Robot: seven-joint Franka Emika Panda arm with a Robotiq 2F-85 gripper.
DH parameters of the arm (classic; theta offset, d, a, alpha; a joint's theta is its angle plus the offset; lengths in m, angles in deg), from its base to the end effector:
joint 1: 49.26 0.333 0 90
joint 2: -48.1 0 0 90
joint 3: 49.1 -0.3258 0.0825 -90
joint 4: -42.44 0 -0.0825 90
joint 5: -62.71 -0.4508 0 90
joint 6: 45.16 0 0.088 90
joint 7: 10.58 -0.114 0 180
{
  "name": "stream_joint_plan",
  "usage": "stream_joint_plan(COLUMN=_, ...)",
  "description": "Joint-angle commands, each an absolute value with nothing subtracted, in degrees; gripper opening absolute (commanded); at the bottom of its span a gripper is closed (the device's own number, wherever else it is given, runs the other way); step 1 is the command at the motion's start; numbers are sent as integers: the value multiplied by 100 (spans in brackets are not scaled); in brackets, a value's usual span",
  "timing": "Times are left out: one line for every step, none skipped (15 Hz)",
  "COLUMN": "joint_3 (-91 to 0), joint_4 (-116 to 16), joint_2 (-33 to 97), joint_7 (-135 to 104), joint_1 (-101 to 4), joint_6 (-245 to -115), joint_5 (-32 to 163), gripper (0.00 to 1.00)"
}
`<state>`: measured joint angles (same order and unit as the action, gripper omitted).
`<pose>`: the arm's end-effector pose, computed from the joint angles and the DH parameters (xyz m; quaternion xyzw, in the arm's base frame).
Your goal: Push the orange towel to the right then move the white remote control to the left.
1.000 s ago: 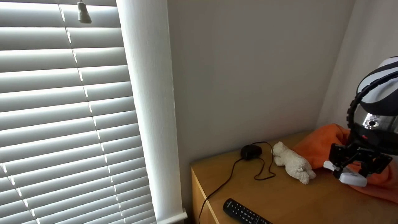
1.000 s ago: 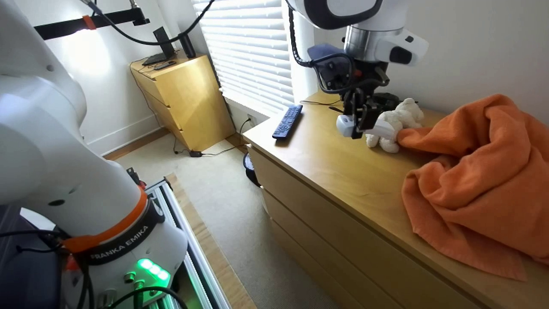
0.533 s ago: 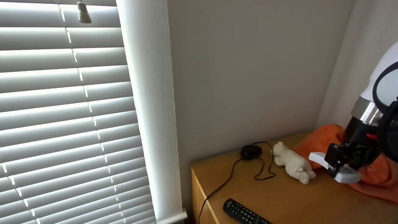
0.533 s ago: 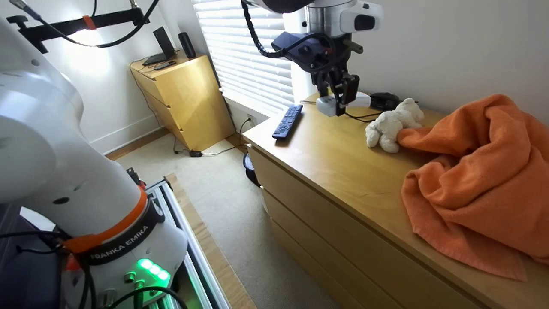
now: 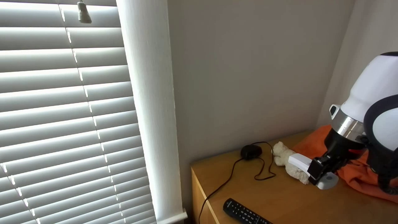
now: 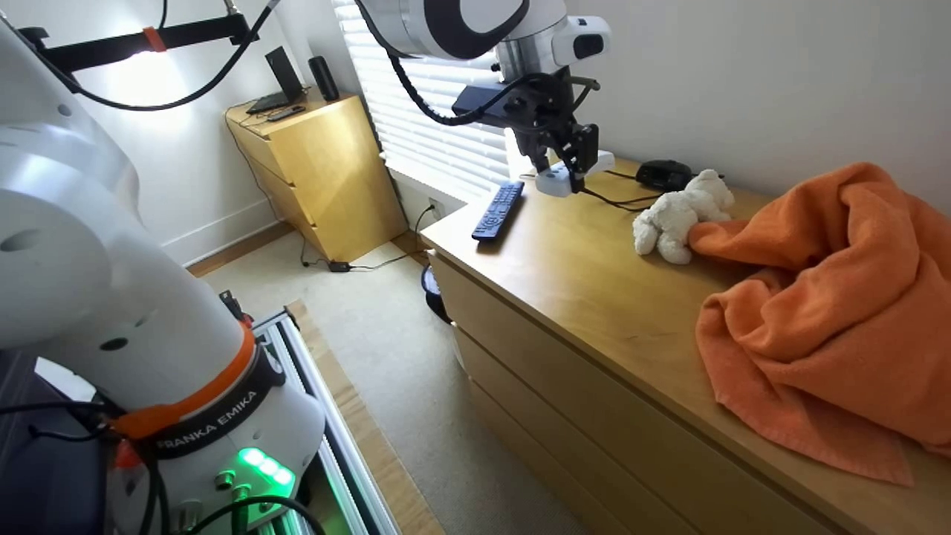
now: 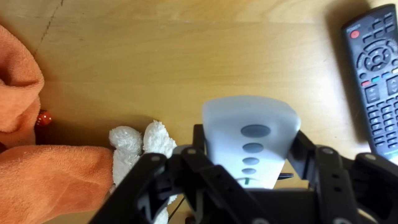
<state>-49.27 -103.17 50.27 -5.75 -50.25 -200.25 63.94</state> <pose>0.5141 -0.0067 0.2548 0.9938 0.0440 0.1011 0.0105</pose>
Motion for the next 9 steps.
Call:
stream_joint_plan(joint_3=-4888, joint_4=-10296, joint_2=5033, joint_7=-582, joint_1=-5008, joint_6=-20008, joint_5=6399, gripper=64)
stream_joint_plan(joint_3=-4883, joint_4=-10290, joint_2=5033, joint_7=-582, joint_1=-5014, joint_6=-20008, joint_5=6399, gripper=64)
stream_joint_plan(joint_3=-4882, joint_4=-10289, joint_2=5033, joint_7=-582, joint_1=-5015, joint_6=-20008, joint_5=6399, gripper=64)
stream_joint_plan(joint_3=-4881, joint_4=-10289, joint_2=5033, joint_7=-582, joint_1=-5016, joint_6=-20008, joint_5=6399, gripper=64)
stream_joint_plan(joint_3=-4882, joint_4=-10289, joint_2=5033, joint_7=-582, joint_1=-5016, joint_6=-20008, joint_5=6399, gripper=64)
stream_joint_plan(joint_3=-4882, joint_4=-10289, joint_2=5033, joint_7=-582, joint_1=-5016, joint_6=-20008, joint_5=6399, gripper=39)
stream_joint_plan(joint_3=-4908, joint_4=-10290, joint_2=4951, joint_7=-315, joint_1=-4957, joint_6=-20099, joint_5=6220, gripper=39)
stream_joint_plan(joint_3=-4935, joint_4=-10284, joint_2=4887, joint_7=-186, joint_1=-4921, joint_6=-20128, joint_5=6202, gripper=39)
stream_joint_plan(joint_3=-4959, joint_4=-10289, joint_2=4828, joint_7=31, joint_1=-4880, joint_6=-20188, joint_5=6127, gripper=39)
